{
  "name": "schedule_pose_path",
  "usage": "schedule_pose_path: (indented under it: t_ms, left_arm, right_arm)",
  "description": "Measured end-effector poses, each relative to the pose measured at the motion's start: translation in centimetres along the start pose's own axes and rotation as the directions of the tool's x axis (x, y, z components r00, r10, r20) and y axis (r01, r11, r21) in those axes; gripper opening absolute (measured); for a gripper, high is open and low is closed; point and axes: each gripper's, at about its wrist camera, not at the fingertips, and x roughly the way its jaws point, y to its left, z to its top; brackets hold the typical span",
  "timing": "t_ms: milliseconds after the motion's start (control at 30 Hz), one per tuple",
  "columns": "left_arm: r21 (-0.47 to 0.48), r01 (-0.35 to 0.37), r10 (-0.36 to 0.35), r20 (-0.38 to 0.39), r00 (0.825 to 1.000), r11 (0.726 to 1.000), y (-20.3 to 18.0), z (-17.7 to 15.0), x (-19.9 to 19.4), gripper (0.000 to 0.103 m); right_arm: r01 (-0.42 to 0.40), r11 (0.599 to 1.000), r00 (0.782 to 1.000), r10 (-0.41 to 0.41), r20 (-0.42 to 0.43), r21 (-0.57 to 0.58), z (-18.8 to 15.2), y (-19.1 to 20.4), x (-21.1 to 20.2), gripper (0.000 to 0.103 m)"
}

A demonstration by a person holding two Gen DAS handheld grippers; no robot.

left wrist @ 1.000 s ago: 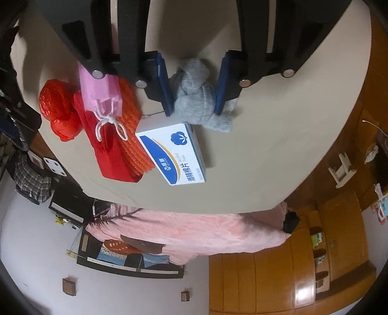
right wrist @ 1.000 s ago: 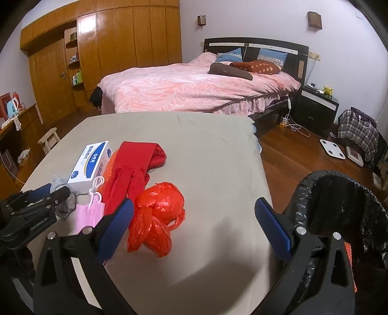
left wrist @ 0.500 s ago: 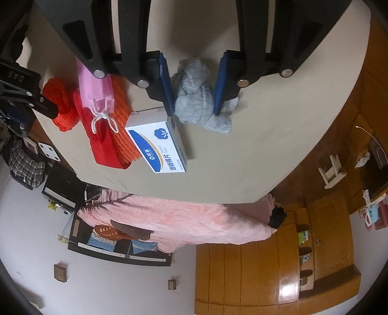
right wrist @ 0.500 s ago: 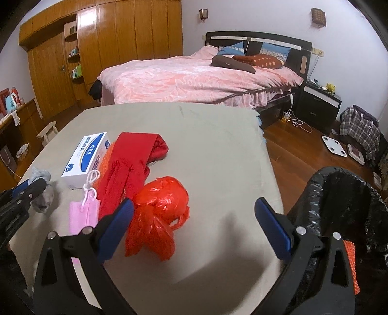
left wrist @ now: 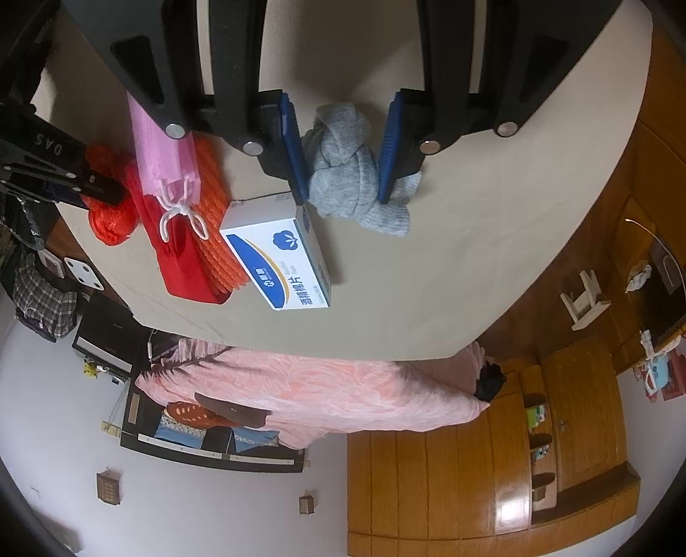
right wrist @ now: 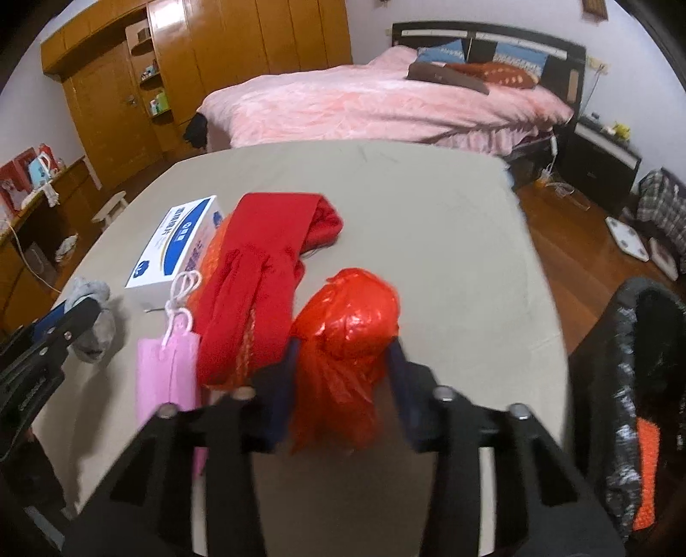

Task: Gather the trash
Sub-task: 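Grasp the grey cloth with the left tool while the right tool grasps the red plastic bag, then carry the grey cloth and red plastic bag over the bin and open both tools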

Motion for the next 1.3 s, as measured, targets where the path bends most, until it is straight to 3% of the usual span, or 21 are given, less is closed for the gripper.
schedule_pose_path:
  t_ms: [767, 1300]
  left_arm:
    - [0.021, -0.022, 0.022, 0.015, 1.0, 1.0, -1.6, 0.2, -1.7, 0.033]
    - [0.09, 0.072, -0.079, 0.082, 0.993, 0.993, -7.4, 2.7, -6.5, 0.033]
  right_arm:
    - [0.033, 0.999, 0.995, -0.036, 0.093, 0.039, -1.0, -0.6, -4.1, 0.031]
    - [0.069, 0.994, 0.979, -0.083, 0.187, 0.082, -1.0, -3.1, -10.6, 0.031]
